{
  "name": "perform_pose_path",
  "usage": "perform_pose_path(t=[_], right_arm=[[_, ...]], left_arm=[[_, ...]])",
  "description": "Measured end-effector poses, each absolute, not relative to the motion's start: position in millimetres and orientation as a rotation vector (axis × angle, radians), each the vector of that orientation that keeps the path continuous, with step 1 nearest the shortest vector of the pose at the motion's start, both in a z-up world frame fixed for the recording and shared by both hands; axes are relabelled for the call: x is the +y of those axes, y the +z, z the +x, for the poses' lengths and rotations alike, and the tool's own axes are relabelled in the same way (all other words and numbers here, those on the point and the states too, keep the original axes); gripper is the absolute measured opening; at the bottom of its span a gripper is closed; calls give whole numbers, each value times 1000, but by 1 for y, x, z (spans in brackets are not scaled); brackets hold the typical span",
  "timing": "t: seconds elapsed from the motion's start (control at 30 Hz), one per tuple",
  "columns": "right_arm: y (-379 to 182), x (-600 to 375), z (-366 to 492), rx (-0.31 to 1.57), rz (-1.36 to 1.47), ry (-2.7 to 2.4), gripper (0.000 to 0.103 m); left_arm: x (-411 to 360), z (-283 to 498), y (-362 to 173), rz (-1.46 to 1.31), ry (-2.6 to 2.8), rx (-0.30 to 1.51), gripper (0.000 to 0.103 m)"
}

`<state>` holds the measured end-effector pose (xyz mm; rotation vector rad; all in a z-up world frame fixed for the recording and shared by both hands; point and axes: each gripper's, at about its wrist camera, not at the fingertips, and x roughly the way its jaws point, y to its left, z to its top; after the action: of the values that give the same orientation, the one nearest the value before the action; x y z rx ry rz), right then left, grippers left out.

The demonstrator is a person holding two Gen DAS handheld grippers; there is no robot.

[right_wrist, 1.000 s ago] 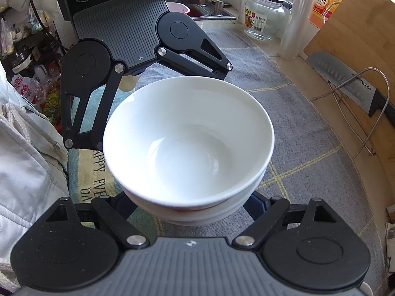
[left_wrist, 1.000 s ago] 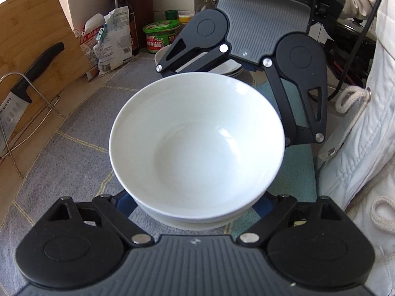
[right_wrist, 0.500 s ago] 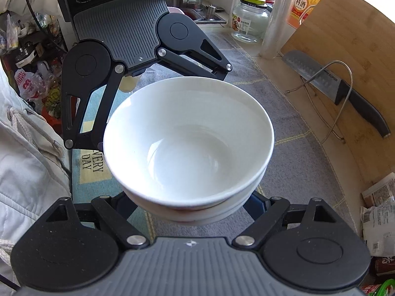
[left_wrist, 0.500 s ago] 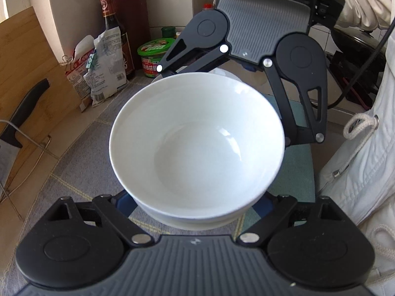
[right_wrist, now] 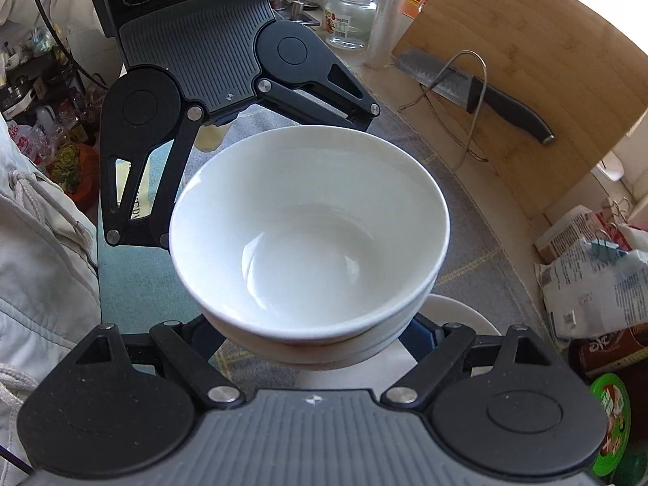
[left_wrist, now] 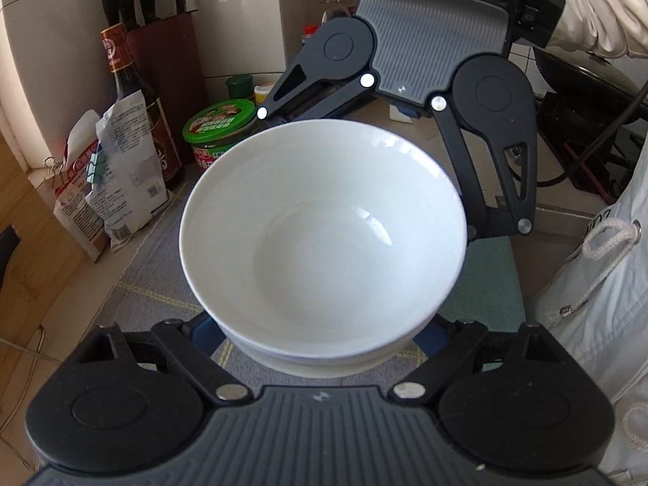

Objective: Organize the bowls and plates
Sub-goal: 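Lift the bowl stack with both tools and carry it to the plate stack, then lower the bowl stack onto the flower-print plates with both tools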

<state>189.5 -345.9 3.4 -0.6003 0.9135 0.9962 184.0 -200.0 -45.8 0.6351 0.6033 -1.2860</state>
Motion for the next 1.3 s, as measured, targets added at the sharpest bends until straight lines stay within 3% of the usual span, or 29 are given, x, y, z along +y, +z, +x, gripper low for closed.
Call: perform_pose_path(t=[0.73,1.3], right_arm=[[-9,-416,206,959,-580,890,91],[-24,-418,216,1000,-541,887,91]], left_arm=[[-273,213,-60,675,-1352,578,92],[-286,222,-72,677,-1364,626,92]])
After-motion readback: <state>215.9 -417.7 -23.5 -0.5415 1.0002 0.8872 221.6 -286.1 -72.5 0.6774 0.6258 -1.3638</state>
